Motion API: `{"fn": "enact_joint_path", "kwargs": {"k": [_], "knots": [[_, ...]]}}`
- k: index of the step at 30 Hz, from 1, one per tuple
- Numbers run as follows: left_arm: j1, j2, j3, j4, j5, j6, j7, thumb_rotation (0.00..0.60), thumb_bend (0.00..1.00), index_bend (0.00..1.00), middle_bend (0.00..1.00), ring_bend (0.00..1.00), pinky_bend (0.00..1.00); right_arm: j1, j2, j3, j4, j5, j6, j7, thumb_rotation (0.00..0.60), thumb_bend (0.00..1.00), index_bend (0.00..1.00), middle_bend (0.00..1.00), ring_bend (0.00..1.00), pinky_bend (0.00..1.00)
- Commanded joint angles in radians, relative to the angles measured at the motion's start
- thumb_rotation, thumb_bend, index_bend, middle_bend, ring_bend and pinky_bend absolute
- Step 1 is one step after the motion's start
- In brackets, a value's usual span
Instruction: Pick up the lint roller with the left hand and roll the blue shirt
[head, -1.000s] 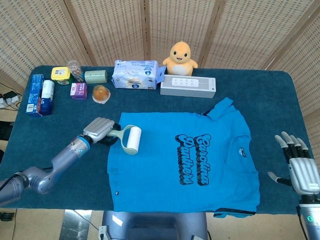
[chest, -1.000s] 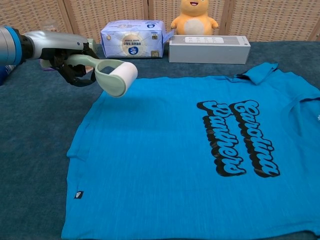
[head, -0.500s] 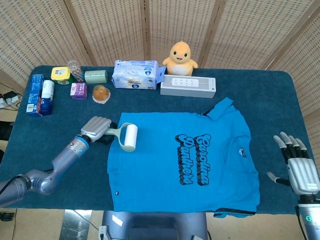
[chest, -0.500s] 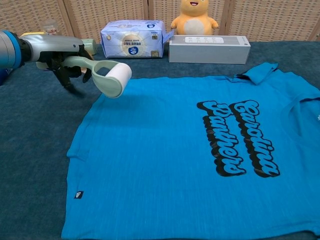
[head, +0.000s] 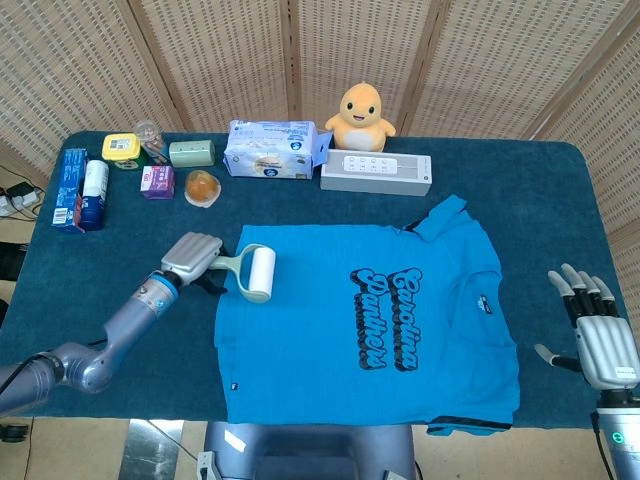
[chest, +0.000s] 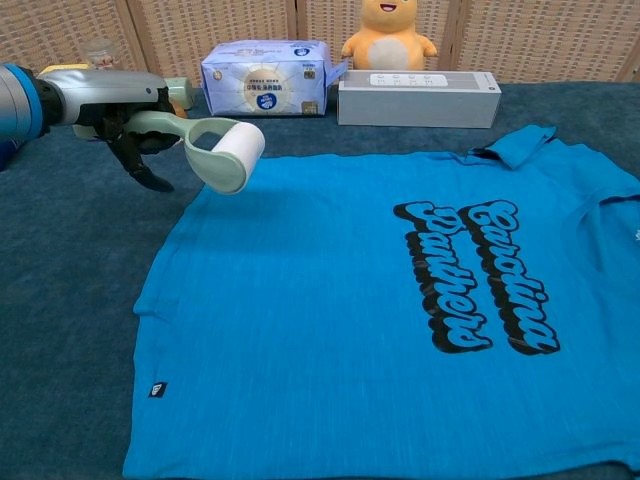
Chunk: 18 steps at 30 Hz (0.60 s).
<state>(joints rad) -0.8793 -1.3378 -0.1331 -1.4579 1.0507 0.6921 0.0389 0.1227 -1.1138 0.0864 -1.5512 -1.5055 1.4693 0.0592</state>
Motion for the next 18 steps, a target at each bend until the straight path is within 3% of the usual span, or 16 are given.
{"fn": "enact_joint_path", "kwargs": {"k": [1, 4, 14, 18], "knots": [[-0.001, 0.004, -0.008, -0.008, 0.016, -0.020, -0.032, 0.600, 0.73, 0.86, 1.00, 0.80, 0.98, 0.000, 0.000, 0.000, 0.000, -0.001, 0.001, 0.000, 0.600, 0.00, 0.06, 0.00, 0.00, 0.00], [-0.004, -0.007, -0.004, 0.004, 0.021, -0.022, -0.024, 0.600, 0.78, 0.86, 1.00, 0.80, 0.98, -0.001, 0.002, 0.000, -0.001, -0.001, 0.002, 0.003, 0.600, 0.00, 0.06, 0.00, 0.00, 0.00], [-0.030, -0.041, 0.001, 0.034, 0.000, -0.037, 0.028, 0.600, 0.79, 0.86, 1.00, 0.80, 0.98, 0.000, 0.004, 0.003, 0.003, 0.006, -0.004, 0.012, 0.600, 0.00, 0.06, 0.00, 0.00, 0.00], [-0.053, -0.099, -0.020, 0.054, -0.019, 0.027, 0.104, 0.600, 0.78, 0.86, 1.00, 0.80, 0.98, 0.001, 0.005, 0.006, 0.004, 0.014, -0.009, 0.016, 0.600, 0.00, 0.06, 0.00, 0.00, 0.00]]}}
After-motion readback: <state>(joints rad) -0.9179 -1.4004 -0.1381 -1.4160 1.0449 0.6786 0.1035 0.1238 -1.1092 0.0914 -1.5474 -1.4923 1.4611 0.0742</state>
